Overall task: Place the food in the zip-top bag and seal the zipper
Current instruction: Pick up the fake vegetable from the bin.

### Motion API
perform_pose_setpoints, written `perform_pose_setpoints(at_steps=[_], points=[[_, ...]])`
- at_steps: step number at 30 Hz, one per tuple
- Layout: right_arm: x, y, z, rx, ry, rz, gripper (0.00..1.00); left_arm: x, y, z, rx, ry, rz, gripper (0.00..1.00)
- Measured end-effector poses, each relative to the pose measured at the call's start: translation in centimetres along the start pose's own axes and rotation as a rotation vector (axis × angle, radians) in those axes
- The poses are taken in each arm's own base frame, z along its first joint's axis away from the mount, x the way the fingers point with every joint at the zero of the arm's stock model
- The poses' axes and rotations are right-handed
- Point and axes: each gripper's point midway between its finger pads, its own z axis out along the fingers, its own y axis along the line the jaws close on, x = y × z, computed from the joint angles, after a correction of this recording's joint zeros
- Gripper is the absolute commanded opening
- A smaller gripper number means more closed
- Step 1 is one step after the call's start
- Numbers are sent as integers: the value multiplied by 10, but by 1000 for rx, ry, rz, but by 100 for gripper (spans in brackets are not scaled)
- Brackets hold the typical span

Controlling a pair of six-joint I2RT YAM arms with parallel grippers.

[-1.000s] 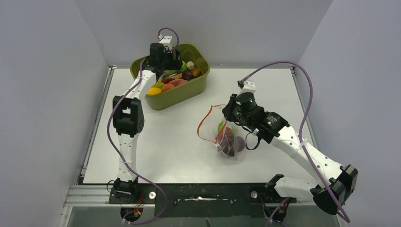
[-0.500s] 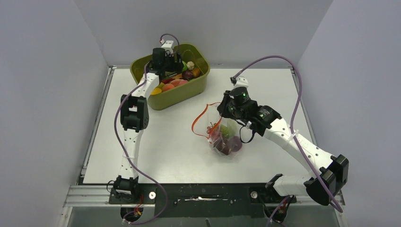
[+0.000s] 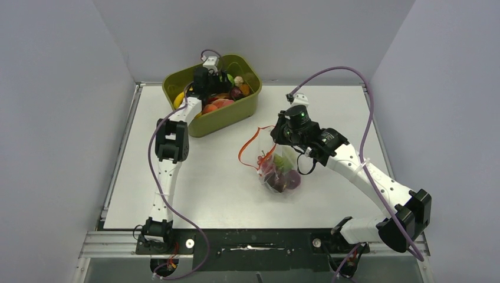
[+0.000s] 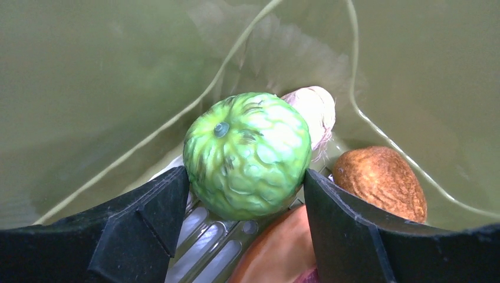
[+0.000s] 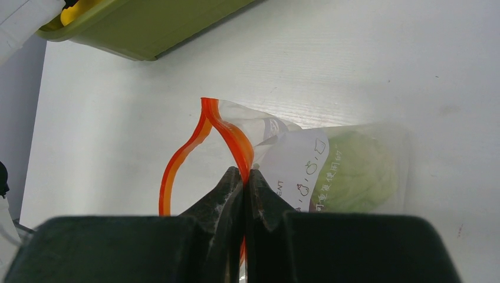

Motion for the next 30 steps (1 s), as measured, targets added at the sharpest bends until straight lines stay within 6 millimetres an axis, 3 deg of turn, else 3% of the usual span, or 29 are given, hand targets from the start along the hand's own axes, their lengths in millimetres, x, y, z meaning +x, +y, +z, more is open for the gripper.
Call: perform_pose_setpoints(at_steps=[6, 11, 19, 24, 30], points=[[0, -1, 1, 2, 1, 2, 0, -18, -3, 3, 17, -76, -19, 66], [-1, -1, 3, 2, 6, 1, 0, -32, -10, 5, 46, -142, -44, 50], [-4, -3, 4, 0, 4, 10, 0, -21, -13, 7, 72, -153, -71, 43], [-5, -4, 4, -2, 4, 10, 0, -3, -10, -6, 61, -115, -85, 41], [-3, -3, 5, -18, 7, 18, 0, -6, -18, -22, 76, -99, -86, 39]])
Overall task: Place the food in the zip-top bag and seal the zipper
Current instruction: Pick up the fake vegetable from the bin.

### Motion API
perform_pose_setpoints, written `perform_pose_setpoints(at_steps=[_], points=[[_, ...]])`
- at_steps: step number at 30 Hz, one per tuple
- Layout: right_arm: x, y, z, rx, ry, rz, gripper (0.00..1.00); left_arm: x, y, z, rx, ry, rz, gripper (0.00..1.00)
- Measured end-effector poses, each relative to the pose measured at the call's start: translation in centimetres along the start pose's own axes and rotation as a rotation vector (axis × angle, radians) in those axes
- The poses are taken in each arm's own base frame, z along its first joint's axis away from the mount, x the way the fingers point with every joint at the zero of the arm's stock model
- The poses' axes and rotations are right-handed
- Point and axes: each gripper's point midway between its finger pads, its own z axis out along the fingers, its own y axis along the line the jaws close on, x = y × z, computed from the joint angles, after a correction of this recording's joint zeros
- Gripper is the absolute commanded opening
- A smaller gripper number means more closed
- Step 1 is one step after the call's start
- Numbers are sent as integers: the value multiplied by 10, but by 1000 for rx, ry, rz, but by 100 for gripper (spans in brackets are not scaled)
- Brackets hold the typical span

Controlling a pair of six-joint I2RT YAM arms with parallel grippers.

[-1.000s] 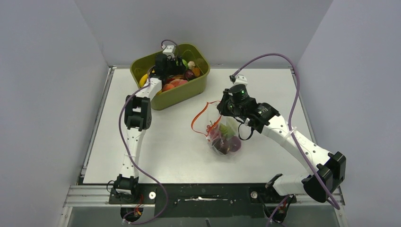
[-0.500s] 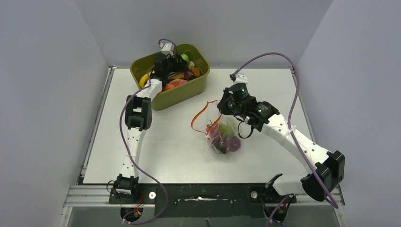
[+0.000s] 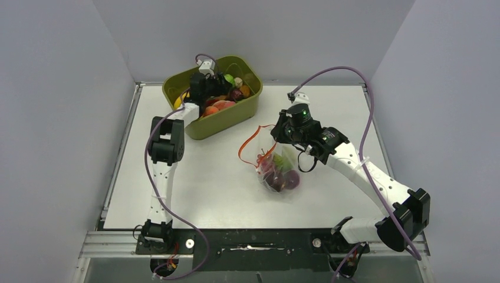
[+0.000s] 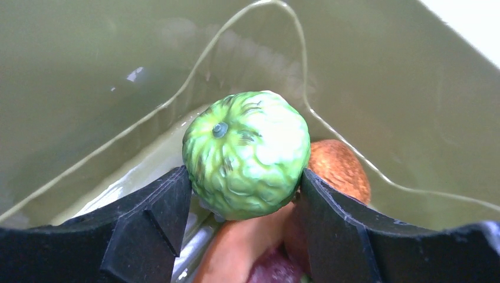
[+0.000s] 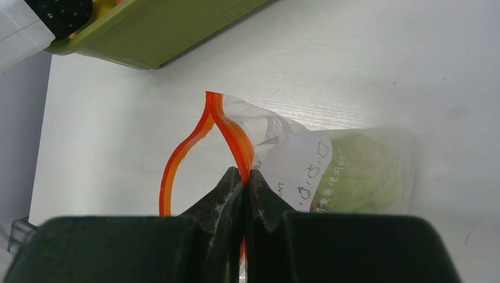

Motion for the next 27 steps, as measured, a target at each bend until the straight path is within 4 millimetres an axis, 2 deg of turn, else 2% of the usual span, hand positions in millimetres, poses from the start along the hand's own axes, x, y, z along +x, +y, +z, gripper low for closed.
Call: perform_pose_setpoints(at_steps=[5, 16, 22, 27], points=[[3, 0, 0, -8, 5, 5, 0, -20, -14, -20, 12, -17, 6, 38], [3, 1, -7, -24, -3, 21, 0, -93, -51, -66, 45, -116, 42, 38], [2, 3, -14, -37, -9, 36, 0, -126, -58, -91, 31, -129, 37, 38], [-2, 4, -23, -56, -22, 34, 0, -147, -63, -121, 7, -114, 9, 38]])
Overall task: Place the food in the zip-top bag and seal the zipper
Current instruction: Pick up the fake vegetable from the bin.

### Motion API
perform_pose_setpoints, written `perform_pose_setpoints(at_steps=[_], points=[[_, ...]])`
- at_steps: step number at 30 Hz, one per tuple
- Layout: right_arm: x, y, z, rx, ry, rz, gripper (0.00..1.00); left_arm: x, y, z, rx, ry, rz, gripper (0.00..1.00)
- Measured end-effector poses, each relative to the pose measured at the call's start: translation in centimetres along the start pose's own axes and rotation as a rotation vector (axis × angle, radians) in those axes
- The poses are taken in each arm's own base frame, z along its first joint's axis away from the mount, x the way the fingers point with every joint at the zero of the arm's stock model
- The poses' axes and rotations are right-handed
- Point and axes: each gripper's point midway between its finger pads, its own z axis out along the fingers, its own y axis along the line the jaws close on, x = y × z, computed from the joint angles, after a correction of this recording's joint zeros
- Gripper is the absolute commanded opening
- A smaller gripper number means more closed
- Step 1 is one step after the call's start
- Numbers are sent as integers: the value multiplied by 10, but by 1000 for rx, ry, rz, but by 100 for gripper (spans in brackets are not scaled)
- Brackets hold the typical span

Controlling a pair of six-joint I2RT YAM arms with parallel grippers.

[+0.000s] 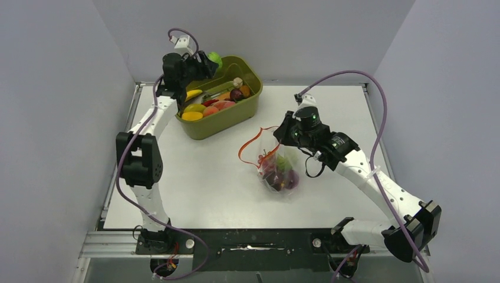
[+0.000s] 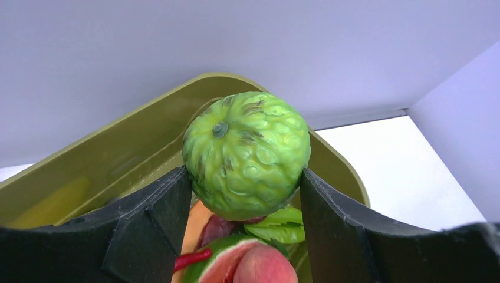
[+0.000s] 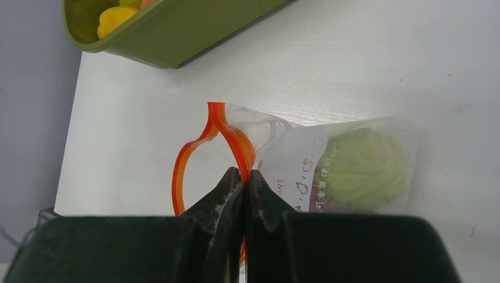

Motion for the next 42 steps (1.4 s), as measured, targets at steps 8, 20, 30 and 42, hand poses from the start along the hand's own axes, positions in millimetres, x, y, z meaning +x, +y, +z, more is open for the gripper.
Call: perform_pose_setpoints(at_steps=[8, 20, 30, 42], points=[[-3, 2, -11, -34, -17, -2, 0, -23, -31, -67, 6, 44, -47, 38], [12, 7, -15, -105, -4, 53, 0, 11, -82, -172, 110, 192, -185, 38], [17, 14, -16, -153, 8, 69, 0, 21, -128, -241, 275, 257, -232, 38], [18, 21, -18, -171, 26, 152, 0, 43, -162, -290, 418, 328, -310, 38]])
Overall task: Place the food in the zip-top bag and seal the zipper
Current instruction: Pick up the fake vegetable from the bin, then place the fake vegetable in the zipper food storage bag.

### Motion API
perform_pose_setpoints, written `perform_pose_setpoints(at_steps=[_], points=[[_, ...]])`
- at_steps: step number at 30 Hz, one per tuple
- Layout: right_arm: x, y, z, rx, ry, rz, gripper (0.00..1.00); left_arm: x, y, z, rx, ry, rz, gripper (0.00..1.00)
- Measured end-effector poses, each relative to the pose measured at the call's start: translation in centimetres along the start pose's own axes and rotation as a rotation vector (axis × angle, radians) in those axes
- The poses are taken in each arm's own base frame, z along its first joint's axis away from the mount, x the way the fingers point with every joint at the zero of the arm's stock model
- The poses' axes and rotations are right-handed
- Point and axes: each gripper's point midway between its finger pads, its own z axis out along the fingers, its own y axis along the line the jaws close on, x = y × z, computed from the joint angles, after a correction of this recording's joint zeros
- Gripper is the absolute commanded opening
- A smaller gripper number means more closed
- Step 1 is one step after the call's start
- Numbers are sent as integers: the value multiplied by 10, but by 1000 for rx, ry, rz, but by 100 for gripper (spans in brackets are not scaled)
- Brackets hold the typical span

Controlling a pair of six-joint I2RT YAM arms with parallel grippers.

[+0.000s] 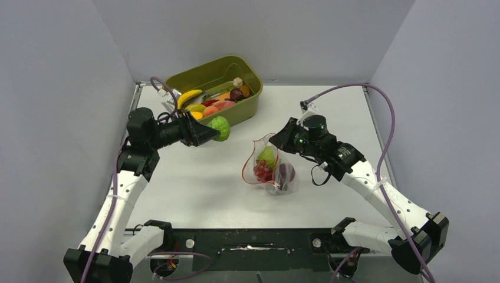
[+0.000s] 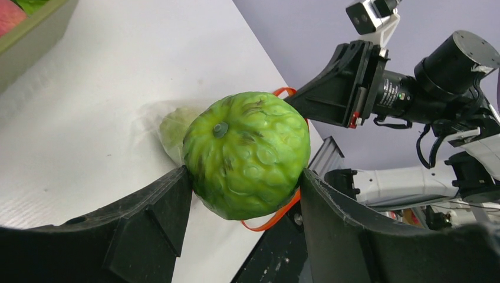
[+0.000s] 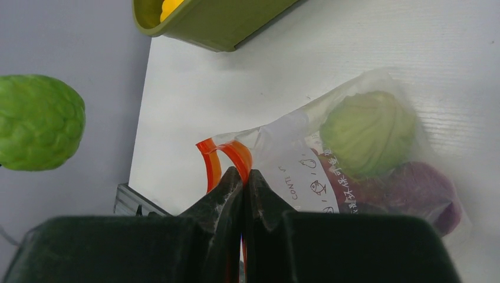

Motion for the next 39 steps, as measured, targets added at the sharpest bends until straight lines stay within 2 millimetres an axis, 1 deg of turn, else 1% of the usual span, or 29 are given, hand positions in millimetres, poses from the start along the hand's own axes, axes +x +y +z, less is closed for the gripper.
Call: perform_pose_setpoints(at_steps=[10, 15, 19, 22, 25, 28, 32, 39], points=[[-9, -3, 2, 55, -53, 189, 0, 24, -13, -1, 40, 45, -36, 38], [-15, -2, 13, 61, -81, 263, 0, 39, -13, 5, 40, 77, -53, 38], [-12, -7, 27, 83, -74, 253, 0, 55, -15, 17, 37, 119, -66, 38], [-7, -16, 36, 114, -59, 226, 0, 65, -16, 27, 29, 144, -66, 38], [0, -24, 45, 140, -36, 200, 0, 74, -10, 34, -1, 159, -75, 38], [8, -31, 47, 149, -18, 176, 0, 79, 0, 39, -45, 161, -81, 38], [12, -28, 49, 114, -8, 149, 0, 85, 5, 43, -85, 165, -77, 38], [13, -16, 47, 40, 2, 126, 0, 109, -3, 55, -107, 216, -76, 38]])
